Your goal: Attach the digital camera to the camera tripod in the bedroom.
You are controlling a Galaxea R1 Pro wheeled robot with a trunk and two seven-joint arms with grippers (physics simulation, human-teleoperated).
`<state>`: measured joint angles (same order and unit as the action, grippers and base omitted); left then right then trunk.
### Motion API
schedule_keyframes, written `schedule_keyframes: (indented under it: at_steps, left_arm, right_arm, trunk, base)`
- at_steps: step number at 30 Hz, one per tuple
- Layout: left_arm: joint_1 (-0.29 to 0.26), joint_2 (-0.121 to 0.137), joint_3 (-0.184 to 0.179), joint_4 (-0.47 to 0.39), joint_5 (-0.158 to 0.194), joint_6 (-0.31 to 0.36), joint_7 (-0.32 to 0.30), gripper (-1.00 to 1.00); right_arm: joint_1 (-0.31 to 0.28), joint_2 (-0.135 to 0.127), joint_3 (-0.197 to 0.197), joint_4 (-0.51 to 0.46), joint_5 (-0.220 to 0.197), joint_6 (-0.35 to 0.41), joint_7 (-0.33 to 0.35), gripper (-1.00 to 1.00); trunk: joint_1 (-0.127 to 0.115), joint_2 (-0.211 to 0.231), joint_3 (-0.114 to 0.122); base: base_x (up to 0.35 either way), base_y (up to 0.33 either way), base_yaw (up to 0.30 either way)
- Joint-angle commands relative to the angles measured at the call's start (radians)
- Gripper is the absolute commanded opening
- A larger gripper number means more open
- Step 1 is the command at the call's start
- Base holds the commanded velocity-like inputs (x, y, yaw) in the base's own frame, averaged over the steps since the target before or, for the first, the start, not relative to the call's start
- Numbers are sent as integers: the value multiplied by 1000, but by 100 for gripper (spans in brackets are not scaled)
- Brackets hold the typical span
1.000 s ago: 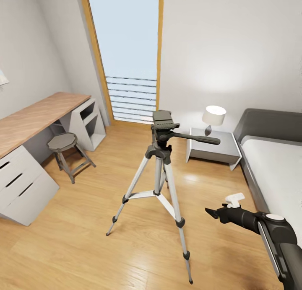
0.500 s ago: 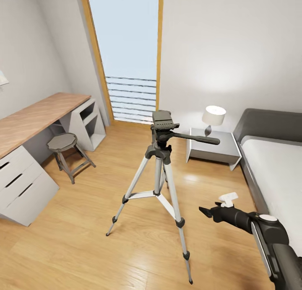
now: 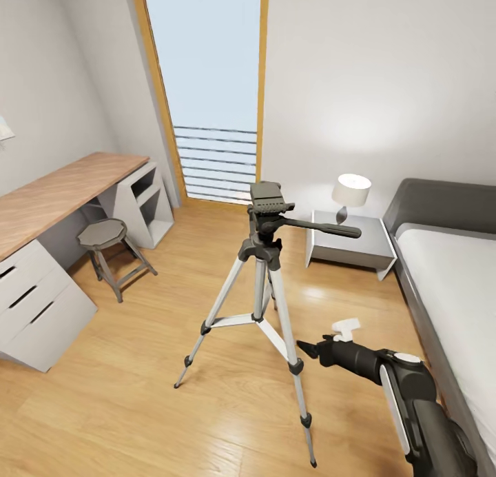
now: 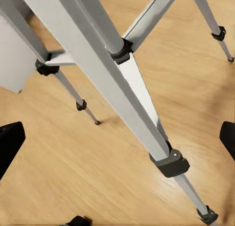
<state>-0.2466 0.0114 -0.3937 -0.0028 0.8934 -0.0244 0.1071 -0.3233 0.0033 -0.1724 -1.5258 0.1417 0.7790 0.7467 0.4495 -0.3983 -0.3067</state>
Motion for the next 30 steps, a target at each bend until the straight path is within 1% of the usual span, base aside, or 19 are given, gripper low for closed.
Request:
schedule_keyframes:
  at_steps: [1, 5, 6, 9, 13, 20, 23, 27, 28, 29, 30]
  left_arm:
    - [0, 0, -8, 0, 7, -2, 2, -100]
    - [0, 0, -8, 0, 6, -2, 2, -100]
    - [0, -1, -8, 0, 6, -2, 2, -100]
    - [0, -1, -8, 0, 6, -2, 2, -100]
    - [0, -1, -8, 0, 6, -2, 2, -100]
    - [0, -1, -8, 0, 6, -2, 2, -100]
    - [0, -1, -8, 0, 6, -2, 2, -100]
    - [0, -1, -8, 0, 6, -2, 2, -100]
    - [0, -1, -8, 0, 6, -2, 2, -100]
    - [0, -1, -8, 0, 6, -2, 2, -100]
    - [0, -1, -8, 0, 6, -2, 2, -100]
  right_arm:
    - [-2, 5, -1, -7, 8, 19, 10, 100]
    - [-16, 14, 1, -25, -19, 93, 17, 100]
    - [-27, 17, 1, -29, -40, 127, 23, 100]
    - [-41, 21, 3, -35, -76, 167, 31, 100]
    - [-46, 21, 4, -36, -87, 179, 34, 100]
    - [-47, 21, 5, -35, -93, 184, 37, 100]
    - [-47, 22, 13, -34, -92, 184, 35, 100]
    - [-47, 24, 46, -31, -91, 181, 29, 100]
    - [-47, 25, 58, -29, -90, 179, 28, 100]
    - [-47, 28, 80, -27, -89, 170, 27, 100]
    - [-47, 29, 90, -27, -88, 163, 26, 100]
  trunk:
    - [0, -2, -2]
    - [0, -2, -2]
    - [0, -2, -2]
    - [0, -2, -2]
    - [0, -2, -2]
    - [0, -2, -2]
    - [0, -2, -2]
    - [0, -2, -2]
    - [0, -2, -2]
    - [0, -2, -2]
    - [0, -2, -2]
  base:
    - [0, 0, 0]
    - [0, 0, 0]
    - [0, 0, 0]
    - [0, 0, 0]
    - [0, 0, 0]
    - [0, 0, 0]
    - [0, 0, 0]
    - [0, 0, 0]
    - [0, 0, 0]
    - [0, 0, 0]
    - [0, 0, 0]
